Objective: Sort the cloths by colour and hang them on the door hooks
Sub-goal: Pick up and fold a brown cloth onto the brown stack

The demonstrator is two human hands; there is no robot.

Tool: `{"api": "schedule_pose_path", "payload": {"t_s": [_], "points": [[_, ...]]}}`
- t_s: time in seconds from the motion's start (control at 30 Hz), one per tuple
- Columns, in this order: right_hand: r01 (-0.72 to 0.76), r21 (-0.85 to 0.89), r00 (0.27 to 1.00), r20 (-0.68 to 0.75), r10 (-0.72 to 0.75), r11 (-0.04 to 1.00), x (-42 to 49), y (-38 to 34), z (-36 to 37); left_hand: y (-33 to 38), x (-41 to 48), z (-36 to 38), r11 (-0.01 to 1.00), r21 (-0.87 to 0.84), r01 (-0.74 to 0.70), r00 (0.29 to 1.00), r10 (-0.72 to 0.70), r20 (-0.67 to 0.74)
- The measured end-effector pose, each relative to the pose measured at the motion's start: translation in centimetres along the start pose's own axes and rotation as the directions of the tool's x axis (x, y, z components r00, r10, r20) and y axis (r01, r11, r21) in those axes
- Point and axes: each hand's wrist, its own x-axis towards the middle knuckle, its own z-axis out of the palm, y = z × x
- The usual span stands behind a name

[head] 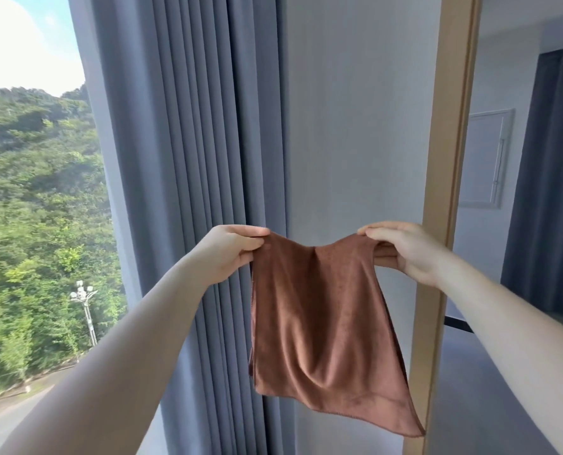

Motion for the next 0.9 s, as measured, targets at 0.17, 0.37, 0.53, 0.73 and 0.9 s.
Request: {"api": "schedule_pose_path", "payload": {"t_s": [0.17, 0.37, 0.53, 0.73, 0.9], "points": [[-0.087, 0.073, 0.981, 0.181, 0.073, 0.994, -0.2, -0.8, 1.7, 0.2, 0.2, 3.5, 0.991, 0.127, -0.051, 0.998, 0.054, -0.022], [0.015, -0.177, 0.987, 0.158, 0.014, 0.984, -0.1, -0.8, 3.1, 0.8, 0.0, 6.2, 0.983, 0.180, -0.045, 0.999, 0.049, -0.017], [0.153, -0.444, 0.985, 0.001, -0.170, 0.883, -0.3, -1.3, 4.0, 0.9, -0.4, 7.2, 0.957, 0.275, -0.087, 0.994, 0.065, 0.090], [0.229, -0.612, 0.939, -0.065, -0.338, 0.757, -0.5, -2.4, 5.3, 0.7, -1.3, 9.0, 0.816, 0.526, -0.239, 0.971, 0.212, 0.111], [0.239, -0.580, 0.935, -0.081, -0.347, 0.779, -0.4, -2.5, 5.4, 0.6, -1.4, 9.7, 0.807, 0.541, -0.237, 0.970, 0.225, 0.090]]}}
